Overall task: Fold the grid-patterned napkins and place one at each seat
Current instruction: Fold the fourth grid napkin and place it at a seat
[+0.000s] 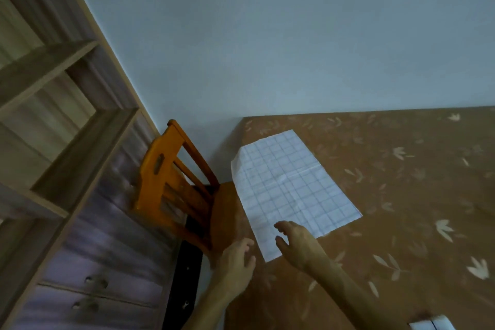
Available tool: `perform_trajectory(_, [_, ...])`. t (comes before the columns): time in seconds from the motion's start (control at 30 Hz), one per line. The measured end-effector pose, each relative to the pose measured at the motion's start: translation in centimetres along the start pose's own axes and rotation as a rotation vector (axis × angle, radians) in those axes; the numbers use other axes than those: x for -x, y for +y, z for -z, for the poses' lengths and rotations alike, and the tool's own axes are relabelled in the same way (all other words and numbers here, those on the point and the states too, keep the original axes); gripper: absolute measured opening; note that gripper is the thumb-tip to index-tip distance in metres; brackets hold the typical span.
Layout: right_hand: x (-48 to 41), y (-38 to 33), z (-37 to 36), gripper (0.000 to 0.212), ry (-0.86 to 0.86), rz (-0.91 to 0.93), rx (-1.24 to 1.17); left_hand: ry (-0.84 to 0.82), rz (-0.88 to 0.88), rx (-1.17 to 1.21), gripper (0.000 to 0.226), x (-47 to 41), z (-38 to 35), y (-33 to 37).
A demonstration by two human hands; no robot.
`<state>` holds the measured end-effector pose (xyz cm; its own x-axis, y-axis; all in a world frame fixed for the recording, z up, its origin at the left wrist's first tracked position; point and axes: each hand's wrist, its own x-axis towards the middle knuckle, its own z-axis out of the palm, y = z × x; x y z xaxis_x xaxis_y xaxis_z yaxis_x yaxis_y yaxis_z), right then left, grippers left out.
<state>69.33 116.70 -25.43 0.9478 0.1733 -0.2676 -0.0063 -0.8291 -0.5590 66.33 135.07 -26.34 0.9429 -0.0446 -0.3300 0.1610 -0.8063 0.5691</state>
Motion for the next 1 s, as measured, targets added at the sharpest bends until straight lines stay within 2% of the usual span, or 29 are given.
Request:
perform_trajectory(0.27, [-3.5, 3.6, 1.0, 0.042, -0.031, -0.140, -0.004, -0.133, -0.166, -0.159, 0.046, -6.5, -3.7, 2.4])
perform_trajectory(0.43, [-5.4, 5.4, 0.9, 0.043, -0.055, -0.205, 0.015, -0.126, -0.270, -0.264, 0.040, -10.0, -5.4, 1.4])
perform_trajectory(0.6, [-6.7, 6.5, 0.6, 0.042, -0.091, -0.264, 0.022, -0.213, -0.275, -0.374, 0.051, -13.2, -7.3, 0.9])
perform_trajectory(0.8, [-8.2, 7.3, -0.6, 0.041, -0.128, -0.287, 0.012, -0.213, -0.254, -0.493, 0.048, -15.0, -7.7, 0.5])
perform_trajectory(1.0, [-7.9, 8.0, -1.4, 0.040, -0.170, -0.278, 0.004, -0.106, -0.311, -0.534, 0.024, -15.5, -7.6, -0.1])
